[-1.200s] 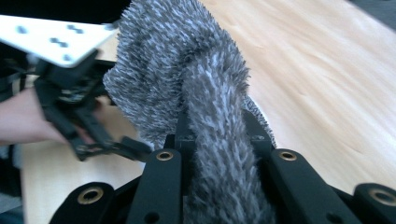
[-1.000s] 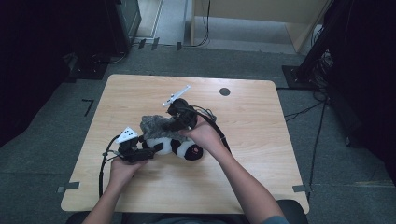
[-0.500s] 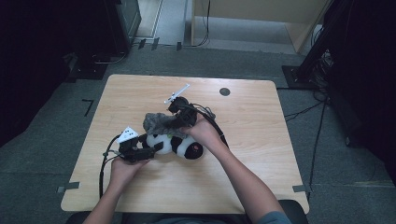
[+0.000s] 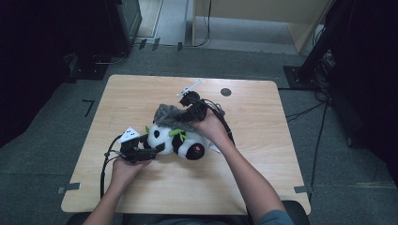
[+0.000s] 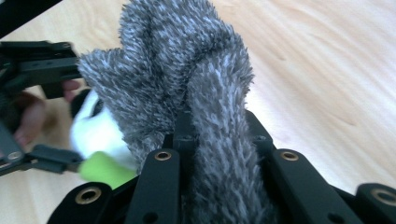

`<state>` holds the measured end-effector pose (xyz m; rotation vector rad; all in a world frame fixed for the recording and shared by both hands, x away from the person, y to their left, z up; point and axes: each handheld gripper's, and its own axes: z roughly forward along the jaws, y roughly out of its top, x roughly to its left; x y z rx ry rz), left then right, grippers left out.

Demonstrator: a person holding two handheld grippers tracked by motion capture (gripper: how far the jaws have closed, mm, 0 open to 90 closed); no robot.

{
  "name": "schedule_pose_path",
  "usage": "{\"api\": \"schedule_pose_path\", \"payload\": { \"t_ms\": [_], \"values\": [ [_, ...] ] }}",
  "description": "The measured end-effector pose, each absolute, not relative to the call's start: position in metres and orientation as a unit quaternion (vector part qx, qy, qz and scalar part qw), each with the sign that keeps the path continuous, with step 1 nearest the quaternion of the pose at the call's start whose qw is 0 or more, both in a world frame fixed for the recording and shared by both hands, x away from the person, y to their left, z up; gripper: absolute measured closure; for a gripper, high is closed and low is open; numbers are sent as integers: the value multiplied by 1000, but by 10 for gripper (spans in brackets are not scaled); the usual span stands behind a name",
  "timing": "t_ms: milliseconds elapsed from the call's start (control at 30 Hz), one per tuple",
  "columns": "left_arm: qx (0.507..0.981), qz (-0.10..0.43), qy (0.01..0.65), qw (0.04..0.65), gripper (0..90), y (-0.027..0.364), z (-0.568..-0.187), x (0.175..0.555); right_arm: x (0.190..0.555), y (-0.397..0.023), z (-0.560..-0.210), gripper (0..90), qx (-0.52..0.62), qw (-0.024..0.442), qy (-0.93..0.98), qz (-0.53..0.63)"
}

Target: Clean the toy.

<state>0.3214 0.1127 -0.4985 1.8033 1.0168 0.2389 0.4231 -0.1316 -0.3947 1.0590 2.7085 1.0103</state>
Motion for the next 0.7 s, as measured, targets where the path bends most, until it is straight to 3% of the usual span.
{"api": "schedule_pose_path", "payload": {
  "t_ms": [367, 700],
  "values": [
    [751, 110, 411, 505, 139, 112, -500, 321, 429, -149, -386, 741, 364, 77, 870, 323],
    [749, 111, 411, 508, 139, 113, -501, 321, 408, -145, -355, 751, 326, 51, 867, 372]
  ]
}}
